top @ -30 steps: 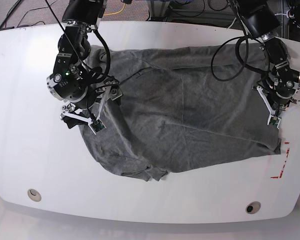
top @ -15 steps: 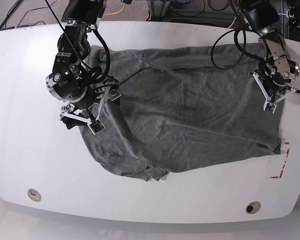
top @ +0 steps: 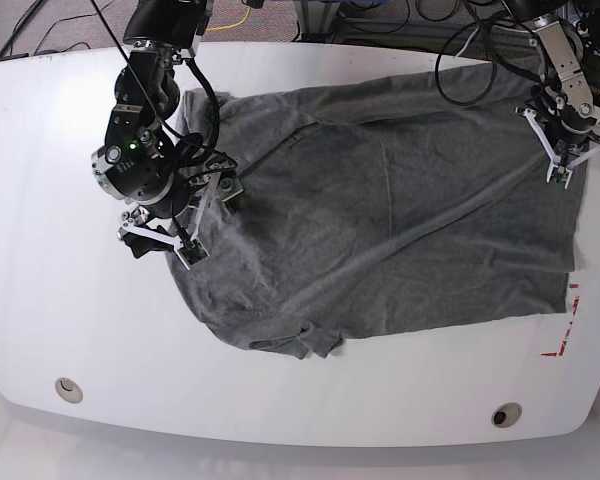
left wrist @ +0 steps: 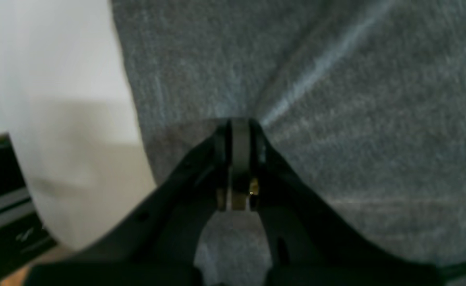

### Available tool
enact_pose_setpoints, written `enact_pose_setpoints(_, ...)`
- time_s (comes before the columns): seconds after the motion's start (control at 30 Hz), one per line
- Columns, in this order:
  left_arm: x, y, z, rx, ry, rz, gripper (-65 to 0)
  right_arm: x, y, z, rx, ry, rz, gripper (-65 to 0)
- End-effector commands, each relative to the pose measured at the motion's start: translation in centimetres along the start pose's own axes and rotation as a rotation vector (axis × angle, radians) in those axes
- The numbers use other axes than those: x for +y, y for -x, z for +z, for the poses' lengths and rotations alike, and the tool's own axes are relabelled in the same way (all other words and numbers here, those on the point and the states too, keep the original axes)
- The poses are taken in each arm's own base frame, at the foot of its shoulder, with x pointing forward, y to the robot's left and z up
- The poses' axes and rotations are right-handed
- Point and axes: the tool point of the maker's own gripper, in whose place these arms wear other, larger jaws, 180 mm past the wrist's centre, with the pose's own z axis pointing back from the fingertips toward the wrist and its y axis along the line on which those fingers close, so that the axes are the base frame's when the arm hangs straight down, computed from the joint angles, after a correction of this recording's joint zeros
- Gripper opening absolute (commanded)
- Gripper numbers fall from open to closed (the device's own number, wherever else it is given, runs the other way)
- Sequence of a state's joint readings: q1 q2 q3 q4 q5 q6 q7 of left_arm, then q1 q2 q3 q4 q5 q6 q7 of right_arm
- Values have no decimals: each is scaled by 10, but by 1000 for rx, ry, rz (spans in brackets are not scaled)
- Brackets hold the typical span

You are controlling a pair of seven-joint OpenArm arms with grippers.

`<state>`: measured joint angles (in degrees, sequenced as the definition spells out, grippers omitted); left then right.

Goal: Layout the t-shirt on the table in an organized manner, then fold the t-shirt properly
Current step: 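Grasp the shirt corner with the left gripper and pull it outward, then drag the held shirt edge with the right gripper away from the left gripper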

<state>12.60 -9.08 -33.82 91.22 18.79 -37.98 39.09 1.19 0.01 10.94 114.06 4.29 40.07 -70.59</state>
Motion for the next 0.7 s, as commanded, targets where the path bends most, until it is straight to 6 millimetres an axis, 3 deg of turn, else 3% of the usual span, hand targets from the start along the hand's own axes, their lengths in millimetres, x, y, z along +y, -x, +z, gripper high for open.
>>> enact_pose_setpoints(0.0,2,20,5,68,-9,-21,-649,-6,-14,6,-49,20,8,-21)
enact_pose_setpoints(0.1,4,21,10,66,-21,-28,-649,-6,-14,6,-49,20,8,-21)
enact_pose_setpoints(0.23,11,9,18,33,-49,-39,-649,-7,-15,6,-52,22,9,-21)
enact_pose_setpoints(0.43,17,-26,38,-66,-107,-46,-646,-7,-20,6,-62,24,12,-21)
enact_pose_setpoints(0.67,36,-74,55,-188,-174,-27,-646,-24,-47,10,-120,62,26,-22)
